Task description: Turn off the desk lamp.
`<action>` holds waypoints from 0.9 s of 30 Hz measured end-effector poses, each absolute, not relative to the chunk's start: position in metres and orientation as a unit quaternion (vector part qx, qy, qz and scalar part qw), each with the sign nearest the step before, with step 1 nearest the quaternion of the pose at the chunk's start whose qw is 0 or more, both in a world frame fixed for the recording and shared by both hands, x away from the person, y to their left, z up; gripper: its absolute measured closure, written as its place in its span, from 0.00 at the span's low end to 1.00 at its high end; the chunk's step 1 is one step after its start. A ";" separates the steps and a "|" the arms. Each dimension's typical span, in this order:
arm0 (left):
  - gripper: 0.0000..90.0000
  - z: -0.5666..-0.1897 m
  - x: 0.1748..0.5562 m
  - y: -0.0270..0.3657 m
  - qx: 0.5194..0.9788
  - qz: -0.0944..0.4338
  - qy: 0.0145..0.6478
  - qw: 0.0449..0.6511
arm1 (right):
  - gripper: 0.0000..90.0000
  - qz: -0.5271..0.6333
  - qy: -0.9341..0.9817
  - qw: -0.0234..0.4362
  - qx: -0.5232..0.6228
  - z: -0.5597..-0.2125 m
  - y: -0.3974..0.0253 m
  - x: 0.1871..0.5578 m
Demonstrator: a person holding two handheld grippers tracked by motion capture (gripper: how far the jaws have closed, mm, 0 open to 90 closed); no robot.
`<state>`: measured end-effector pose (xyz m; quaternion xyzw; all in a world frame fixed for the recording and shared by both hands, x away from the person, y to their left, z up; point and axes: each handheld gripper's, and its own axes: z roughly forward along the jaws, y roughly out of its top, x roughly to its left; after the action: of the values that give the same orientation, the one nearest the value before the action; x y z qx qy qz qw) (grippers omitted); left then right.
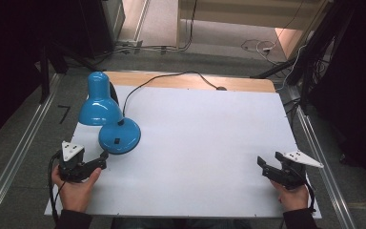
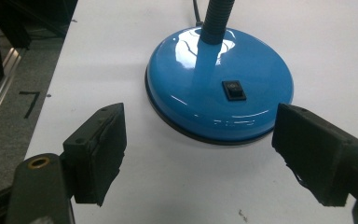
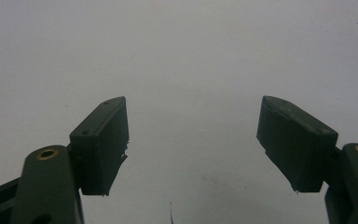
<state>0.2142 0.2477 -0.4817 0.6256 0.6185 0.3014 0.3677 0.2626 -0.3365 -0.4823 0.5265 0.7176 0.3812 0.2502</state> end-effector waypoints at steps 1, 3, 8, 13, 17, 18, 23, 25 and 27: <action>0.21 -0.482 0.214 0.248 0.626 0.302 0.618 0.367 | 0.26 0.381 0.718 0.250 0.527 -0.482 -0.336 0.263; 0.21 -0.482 0.213 0.248 0.627 0.303 0.617 0.367 | 0.26 0.381 0.718 0.250 0.527 -0.482 -0.336 0.262; 0.21 -0.482 0.211 0.248 0.629 0.303 0.617 0.363 | 0.26 0.381 0.718 0.250 0.526 -0.482 -0.337 0.262; 0.21 -0.482 0.208 0.248 0.630 0.303 0.617 0.362 | 0.26 0.382 0.717 0.249 0.527 -0.482 -0.337 0.262; 0.21 -0.482 0.206 0.249 0.631 0.302 0.618 0.359 | 0.26 0.381 0.717 0.250 0.528 -0.482 -0.337 0.262; 0.21 -0.482 0.206 0.249 0.630 0.302 0.618 0.360 | 0.26 0.381 0.717 0.249 0.528 -0.482 -0.337 0.262; 0.21 -0.482 0.203 0.249 0.631 0.300 0.619 0.359 | 0.26 0.381 0.717 0.249 0.528 -0.482 -0.337 0.262; 0.21 -0.482 0.203 0.249 0.631 0.299 0.619 0.359 | 0.24 0.380 0.716 0.249 0.529 -0.482 -0.338 0.262; 0.21 -0.482 0.202 0.249 0.631 0.299 0.619 0.359 | 0.23 0.381 0.717 0.250 0.528 -0.482 -0.338 0.262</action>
<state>0.2017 0.2490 -0.4822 0.6309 0.6192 0.2995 0.3589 0.2623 -0.3383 -0.4823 0.5283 0.7165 0.3809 0.2497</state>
